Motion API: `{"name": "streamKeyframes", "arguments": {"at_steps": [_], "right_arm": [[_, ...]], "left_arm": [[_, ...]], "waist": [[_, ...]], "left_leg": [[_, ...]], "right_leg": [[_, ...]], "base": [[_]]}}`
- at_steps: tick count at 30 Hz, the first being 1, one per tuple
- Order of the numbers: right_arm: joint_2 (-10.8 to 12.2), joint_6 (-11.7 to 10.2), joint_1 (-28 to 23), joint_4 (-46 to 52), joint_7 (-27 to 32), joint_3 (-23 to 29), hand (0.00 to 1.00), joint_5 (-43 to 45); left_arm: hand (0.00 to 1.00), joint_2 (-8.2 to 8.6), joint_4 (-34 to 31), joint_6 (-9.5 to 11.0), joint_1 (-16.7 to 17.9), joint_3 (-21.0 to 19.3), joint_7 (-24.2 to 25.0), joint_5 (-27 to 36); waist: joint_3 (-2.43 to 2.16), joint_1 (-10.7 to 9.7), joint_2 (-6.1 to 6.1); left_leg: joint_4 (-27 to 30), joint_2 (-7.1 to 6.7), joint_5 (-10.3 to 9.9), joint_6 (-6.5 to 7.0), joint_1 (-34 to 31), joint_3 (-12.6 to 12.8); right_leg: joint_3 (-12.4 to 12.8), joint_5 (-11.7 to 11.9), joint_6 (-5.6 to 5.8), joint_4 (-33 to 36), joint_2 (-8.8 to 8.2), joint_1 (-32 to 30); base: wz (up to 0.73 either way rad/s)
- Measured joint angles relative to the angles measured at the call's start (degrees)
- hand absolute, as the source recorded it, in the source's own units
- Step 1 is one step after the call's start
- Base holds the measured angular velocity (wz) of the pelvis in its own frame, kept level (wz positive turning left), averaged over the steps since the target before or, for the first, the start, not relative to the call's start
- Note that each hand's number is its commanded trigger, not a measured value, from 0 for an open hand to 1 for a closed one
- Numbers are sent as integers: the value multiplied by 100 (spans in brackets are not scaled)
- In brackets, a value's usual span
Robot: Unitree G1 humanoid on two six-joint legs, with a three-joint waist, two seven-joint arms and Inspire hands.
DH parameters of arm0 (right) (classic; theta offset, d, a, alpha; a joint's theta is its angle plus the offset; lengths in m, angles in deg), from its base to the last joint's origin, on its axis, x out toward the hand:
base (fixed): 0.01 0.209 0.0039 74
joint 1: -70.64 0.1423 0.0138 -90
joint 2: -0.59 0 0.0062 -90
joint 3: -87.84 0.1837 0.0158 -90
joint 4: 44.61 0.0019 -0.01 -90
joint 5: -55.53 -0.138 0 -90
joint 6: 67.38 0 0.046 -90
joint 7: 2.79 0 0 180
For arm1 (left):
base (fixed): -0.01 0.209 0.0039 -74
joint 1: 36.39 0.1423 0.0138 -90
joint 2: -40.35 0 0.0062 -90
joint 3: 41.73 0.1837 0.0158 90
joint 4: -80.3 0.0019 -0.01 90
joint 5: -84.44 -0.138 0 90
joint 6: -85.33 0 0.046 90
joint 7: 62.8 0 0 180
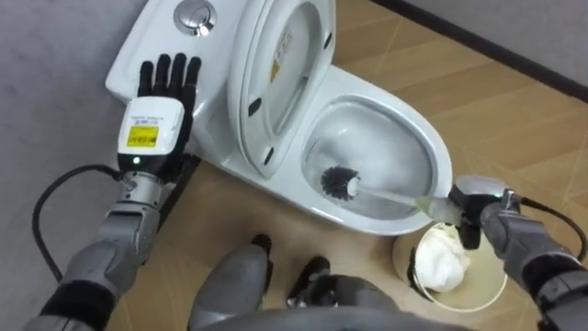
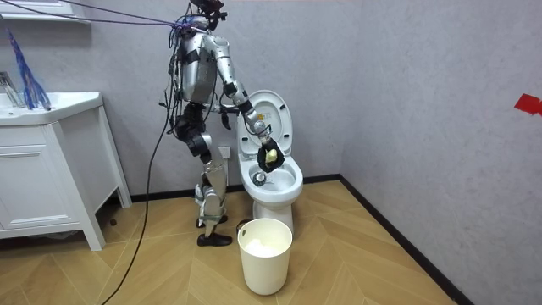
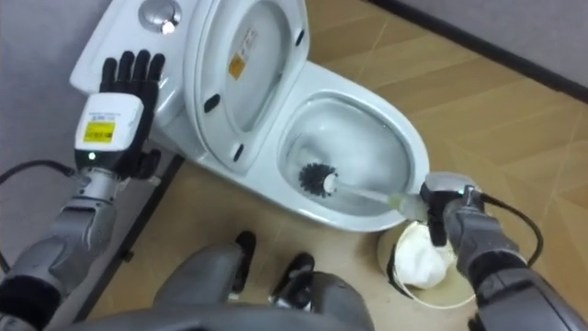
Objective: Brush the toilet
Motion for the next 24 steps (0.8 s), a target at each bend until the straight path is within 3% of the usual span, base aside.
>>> {"name": "streamKeyframes", "arguments": {"at_steps": [3,5,7,10,15,17,19,24], "right_arm": [[-62,48,216,-19,13,-161,100,-147],[-69,92,373,-25,92,-256,100,-162],[-80,163,655,-141,180,-371,100,-214],[-170,220,791,-263,219,-494,100,-247],[-295,461,1072,-393,224,-828,100,-395],[-380,531,1187,-410,225,-950,100,-481],[-421,594,1282,-410,228,-993,100,-493],[-571,764,1350,-456,317,-1076,100,-1022]], "left_arm": [[0,2,-51,1,-164,94,-77,10],[0,0,-131,0,-214,108,-138,20],[0,-13,-163,1,-256,138,-305,58],[0,-31,-192,0,-274,223,-357,101],[0,-221,-195,-5,-348,416,-540,314],[0,-224,-195,-10,-394,455,-563,477],[0,-253,-136,-90,-400,455,-474,734],[0,-538,-17,-432,-297,475,-325,904]], "waist": [[29,198,9],[35,212,16],[77,247,0],[102,349,-8],[132,450,3],[168,533,25],[192,541,29],[208,647,18]], "left_leg": [[161,-38,-2,-5,-342,-28],[280,-98,5,-18,-564,-96],[456,-160,2,-28,-817,-165],[599,-211,-1,-30,-974,-165],[1021,-287,-64,9,-1462,-184],[1131,-297,-92,16,-1578,-180],[1159,-337,-94,18,-1695,-204],[1358,-401,-131,3,-2151,-354]], "right_leg": [[-27,-81,-48,299,-91,-381],[-99,-166,-68,528,-186,-604],[-161,-257,-93,768,-280,-838],[-240,-352,-94,966,-383,-957],[-473,-548,-110,1408,-569,-1292],[-491,-582,-129,1523,-607,-1395],[-523,-618,-131,1629,-666,-1499],[-693,-647,-153,1805,-725,-1836]], "base": [[10],[24],[22],[22],[26],[0],[11],[15]]}}
